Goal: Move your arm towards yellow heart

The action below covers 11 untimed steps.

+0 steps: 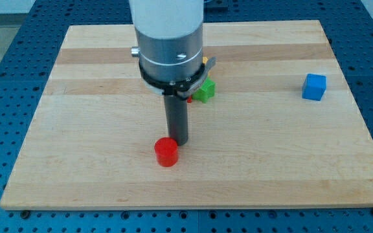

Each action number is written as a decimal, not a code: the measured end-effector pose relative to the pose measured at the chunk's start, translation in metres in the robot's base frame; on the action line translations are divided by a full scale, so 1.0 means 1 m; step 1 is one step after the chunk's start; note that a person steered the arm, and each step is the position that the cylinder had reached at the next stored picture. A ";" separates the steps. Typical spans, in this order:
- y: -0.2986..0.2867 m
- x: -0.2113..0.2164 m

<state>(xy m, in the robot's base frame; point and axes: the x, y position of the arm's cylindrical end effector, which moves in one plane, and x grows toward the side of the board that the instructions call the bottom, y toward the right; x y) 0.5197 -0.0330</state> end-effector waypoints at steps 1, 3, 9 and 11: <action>-0.009 0.017; -0.010 0.017; -0.111 -0.067; -0.099 -0.122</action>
